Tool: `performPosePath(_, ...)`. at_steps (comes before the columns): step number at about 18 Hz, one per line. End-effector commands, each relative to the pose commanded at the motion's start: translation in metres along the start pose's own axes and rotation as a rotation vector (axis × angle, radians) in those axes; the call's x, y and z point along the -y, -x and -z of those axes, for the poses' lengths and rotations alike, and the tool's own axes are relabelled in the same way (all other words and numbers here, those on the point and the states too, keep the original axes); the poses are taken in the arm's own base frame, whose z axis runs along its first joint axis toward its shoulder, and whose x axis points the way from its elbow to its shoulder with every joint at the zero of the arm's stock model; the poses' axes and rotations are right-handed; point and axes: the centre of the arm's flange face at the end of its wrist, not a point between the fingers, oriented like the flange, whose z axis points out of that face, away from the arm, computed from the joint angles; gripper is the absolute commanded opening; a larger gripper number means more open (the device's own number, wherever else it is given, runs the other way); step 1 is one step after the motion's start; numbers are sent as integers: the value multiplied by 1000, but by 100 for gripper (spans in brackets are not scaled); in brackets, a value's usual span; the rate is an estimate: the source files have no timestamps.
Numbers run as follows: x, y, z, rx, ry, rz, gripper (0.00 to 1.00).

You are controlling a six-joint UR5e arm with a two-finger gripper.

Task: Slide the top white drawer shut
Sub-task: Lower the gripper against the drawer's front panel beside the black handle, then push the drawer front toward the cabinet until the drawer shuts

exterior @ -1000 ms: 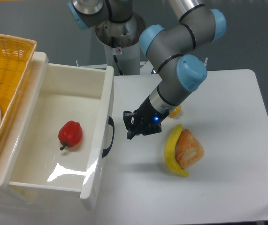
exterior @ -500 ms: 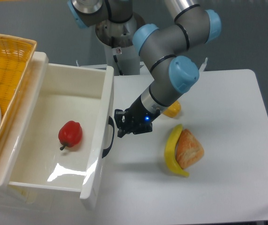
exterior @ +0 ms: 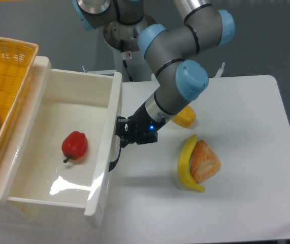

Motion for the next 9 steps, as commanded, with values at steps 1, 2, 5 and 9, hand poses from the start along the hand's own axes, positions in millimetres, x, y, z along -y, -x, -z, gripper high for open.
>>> performPosePath(1, 0, -1, -1, 0, 1, -1, 10)
performPosePath(2, 1, -4, -1, -3, 0, -6, 11)
performPosePath(5, 2, -6, -3, -6, 1, -10, 11)
performPosePath(9, 0, -12, 1, -7, 0, -12, 11)
